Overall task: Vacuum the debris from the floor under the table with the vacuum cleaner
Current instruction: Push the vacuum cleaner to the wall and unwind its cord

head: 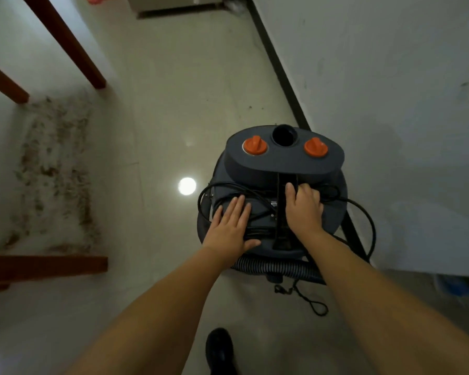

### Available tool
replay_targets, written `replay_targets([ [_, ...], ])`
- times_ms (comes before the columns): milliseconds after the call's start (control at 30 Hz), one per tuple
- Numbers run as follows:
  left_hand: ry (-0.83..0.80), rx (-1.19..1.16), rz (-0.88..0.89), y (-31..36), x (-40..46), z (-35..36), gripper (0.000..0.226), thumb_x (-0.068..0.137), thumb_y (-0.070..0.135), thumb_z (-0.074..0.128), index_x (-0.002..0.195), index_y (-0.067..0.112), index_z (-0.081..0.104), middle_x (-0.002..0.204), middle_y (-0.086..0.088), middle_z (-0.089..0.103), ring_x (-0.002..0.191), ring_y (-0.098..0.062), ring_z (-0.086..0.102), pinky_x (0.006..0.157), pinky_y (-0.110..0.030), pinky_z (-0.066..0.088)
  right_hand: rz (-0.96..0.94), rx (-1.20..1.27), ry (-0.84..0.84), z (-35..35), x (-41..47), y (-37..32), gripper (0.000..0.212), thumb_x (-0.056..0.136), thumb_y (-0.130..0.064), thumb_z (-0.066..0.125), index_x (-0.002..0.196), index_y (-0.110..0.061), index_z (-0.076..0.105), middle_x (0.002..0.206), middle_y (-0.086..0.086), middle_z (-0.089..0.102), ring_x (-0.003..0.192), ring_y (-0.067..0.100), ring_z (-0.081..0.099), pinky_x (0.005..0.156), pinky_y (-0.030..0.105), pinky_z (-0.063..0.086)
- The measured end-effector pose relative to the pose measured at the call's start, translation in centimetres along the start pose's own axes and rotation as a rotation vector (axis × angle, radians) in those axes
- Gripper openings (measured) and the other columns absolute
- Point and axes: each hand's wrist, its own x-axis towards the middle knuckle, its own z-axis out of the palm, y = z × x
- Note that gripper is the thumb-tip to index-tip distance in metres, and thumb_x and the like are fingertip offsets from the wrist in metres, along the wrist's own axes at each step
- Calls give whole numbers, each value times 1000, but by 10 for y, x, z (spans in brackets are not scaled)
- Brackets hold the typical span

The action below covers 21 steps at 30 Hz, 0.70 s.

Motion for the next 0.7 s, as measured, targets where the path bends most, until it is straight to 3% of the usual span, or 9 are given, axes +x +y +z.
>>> replay_targets([
  [400, 6, -30, -81, -68, 178, -107, 85, 92, 62, 29, 149, 18, -14, 156, -2, -24, 143, -16, -22, 115, -36, -13, -61, 11, -54, -13, 210, -99, 43, 104, -35, 29, 109, -2, 55, 123, 15, 55, 127, 33, 38, 103, 46, 28],
  [700, 10, -10, -35, -148, 297, -188, 85, 91, 61, 32, 150, 18, -11, 157, -2, -21, 144, -16, -20, 115, -37, -11, -70, -26, -79, -10, 343, -182, 46, 104, -36, 26, 115, -1, 54, 129, 14, 52, 129, 33, 37, 104, 46, 28],
])
